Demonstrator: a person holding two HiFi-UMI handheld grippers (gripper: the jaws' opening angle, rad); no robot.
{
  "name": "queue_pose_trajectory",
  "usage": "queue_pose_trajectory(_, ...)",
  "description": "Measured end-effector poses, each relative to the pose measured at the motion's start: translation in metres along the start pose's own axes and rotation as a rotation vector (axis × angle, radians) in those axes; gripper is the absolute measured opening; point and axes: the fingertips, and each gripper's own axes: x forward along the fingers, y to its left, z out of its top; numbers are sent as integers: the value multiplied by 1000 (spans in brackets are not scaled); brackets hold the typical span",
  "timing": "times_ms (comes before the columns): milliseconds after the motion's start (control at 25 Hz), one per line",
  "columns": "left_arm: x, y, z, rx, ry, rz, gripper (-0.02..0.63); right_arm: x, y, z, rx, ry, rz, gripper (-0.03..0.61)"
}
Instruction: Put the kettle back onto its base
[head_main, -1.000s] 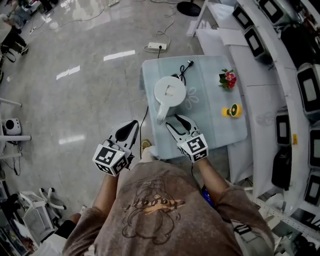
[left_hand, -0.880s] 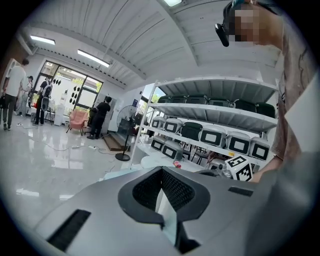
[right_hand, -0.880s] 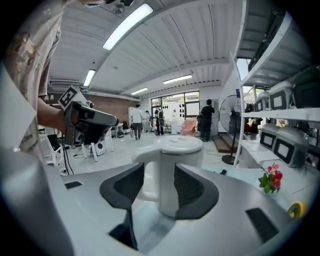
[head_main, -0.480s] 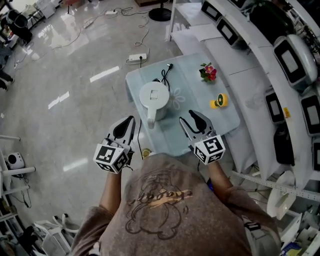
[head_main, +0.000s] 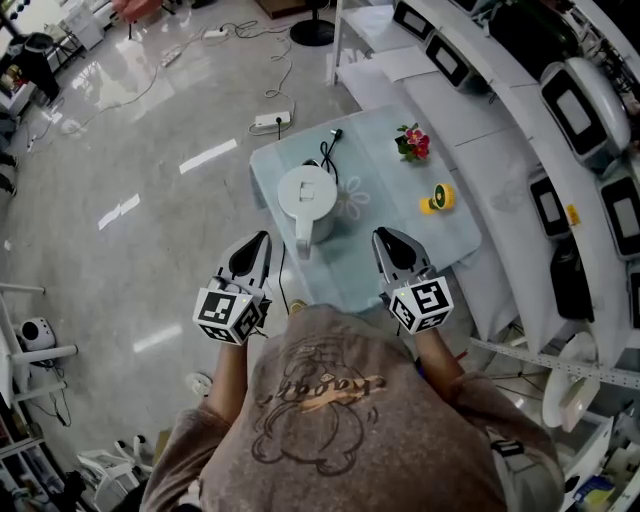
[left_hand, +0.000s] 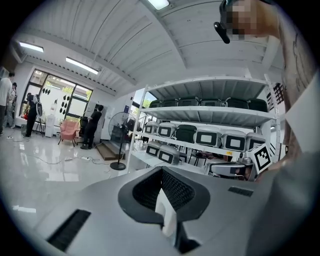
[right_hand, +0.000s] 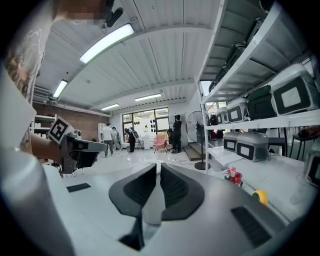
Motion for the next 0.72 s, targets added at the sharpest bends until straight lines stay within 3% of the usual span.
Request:
queue_pose_trajectory(80, 0, 1, -4, -5, 1, 3, 21, -1, -2, -1, 5, -5, -15, -1)
queue_pose_trajectory(720, 1, 6, -8, -27, -1, 16, 21, -1, 4, -8, 11, 4, -18, -2)
